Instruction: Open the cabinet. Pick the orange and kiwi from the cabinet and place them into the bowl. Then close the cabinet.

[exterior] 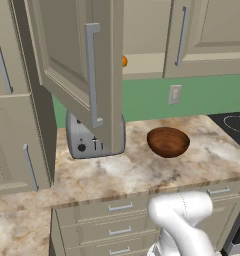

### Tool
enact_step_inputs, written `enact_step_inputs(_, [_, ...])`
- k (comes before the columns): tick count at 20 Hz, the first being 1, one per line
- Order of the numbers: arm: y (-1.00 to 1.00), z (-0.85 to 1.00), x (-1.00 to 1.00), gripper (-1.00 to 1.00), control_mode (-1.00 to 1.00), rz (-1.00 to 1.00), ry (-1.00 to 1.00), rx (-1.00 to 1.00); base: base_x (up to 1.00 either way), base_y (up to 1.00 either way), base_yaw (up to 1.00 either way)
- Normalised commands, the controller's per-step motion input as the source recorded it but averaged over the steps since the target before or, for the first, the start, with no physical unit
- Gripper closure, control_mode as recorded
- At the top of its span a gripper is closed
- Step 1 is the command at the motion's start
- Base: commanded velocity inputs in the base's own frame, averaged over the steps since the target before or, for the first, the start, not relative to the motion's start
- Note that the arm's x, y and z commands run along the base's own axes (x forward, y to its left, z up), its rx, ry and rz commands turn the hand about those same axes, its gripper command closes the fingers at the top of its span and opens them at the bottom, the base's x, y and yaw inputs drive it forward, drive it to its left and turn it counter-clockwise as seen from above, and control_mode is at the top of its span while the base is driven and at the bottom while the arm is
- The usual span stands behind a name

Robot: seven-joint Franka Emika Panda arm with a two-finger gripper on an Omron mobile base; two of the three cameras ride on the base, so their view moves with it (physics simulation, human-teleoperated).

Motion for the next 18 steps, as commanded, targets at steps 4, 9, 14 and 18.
enact_step_inputs(4, [0.0,0.0,0.03,-1.0,-1.0,-0.17,0.0,0.29,0.0,0.0,0.0])
enact_step_inputs(9, [0.0,0.0,0.02,-1.0,-1.0,-0.14,0.0,0.19,0.0,0.0,0.0])
enact_step_inputs(14, [0.0,0.0,0.0,-1.0,-1.0,0.0,0.01,0.0,0.0,0.0,0.0])
enact_step_inputs(18, [0.0,-0.03,0.31,-1.0,-1.0,0.0,0.01,0.0,0.0,0.0,0.0])
